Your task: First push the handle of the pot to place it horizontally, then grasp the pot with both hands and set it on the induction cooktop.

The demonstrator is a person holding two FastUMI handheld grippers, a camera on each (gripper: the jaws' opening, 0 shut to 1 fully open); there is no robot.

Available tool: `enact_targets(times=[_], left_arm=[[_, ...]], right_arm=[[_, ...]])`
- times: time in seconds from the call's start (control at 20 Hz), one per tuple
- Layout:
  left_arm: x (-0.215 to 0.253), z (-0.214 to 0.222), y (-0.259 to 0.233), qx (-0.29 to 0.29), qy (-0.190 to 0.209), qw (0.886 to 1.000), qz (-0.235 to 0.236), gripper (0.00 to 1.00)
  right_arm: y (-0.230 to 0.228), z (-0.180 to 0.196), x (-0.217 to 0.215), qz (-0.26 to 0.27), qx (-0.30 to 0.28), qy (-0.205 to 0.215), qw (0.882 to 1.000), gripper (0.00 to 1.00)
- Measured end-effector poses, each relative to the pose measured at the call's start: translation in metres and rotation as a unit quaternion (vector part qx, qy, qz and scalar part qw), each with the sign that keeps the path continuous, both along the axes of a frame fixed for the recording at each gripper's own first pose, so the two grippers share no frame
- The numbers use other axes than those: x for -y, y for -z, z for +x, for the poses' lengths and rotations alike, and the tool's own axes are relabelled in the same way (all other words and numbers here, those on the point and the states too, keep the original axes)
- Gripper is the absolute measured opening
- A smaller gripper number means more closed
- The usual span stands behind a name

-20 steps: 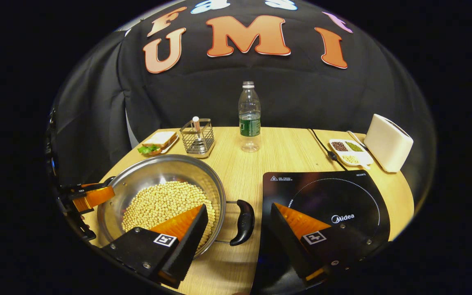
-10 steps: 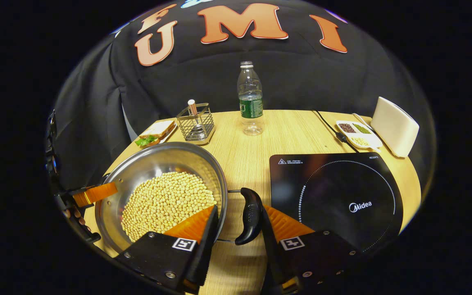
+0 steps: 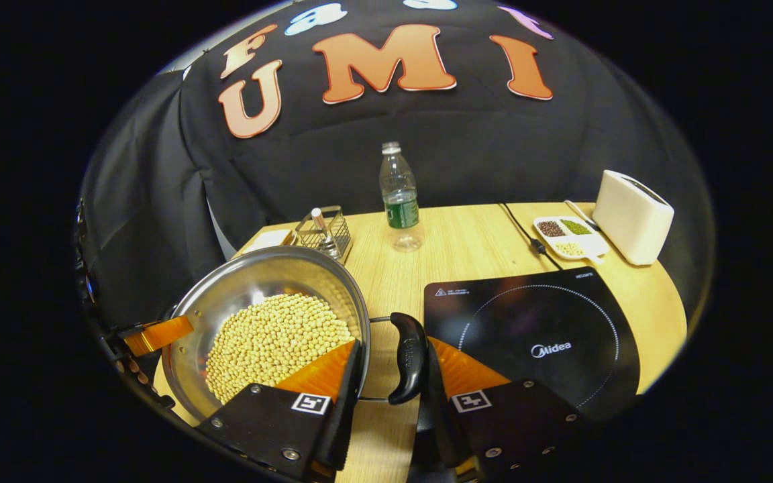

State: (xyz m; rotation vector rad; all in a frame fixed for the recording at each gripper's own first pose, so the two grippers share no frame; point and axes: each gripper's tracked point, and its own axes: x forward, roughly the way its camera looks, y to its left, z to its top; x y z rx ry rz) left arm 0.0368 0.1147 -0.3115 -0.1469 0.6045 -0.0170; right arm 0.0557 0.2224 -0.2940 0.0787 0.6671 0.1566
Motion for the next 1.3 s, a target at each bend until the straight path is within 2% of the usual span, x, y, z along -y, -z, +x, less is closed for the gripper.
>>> enact_targets(times=[0.5,1.3], left_arm=[[0.079,-0.011,-0.054,0.026,0.027,0.999,-0.001,0.50],[0.243,0.000,-0.042,0.000,0.097,0.995,0.000,0.50]], right_arm=[[-0.057,-0.028,0.080,0.006,0.038,0.027,0.999,0.52],[-0.049,-0.036,0.233,0.011,0.026,0.100,0.995,0.51]])
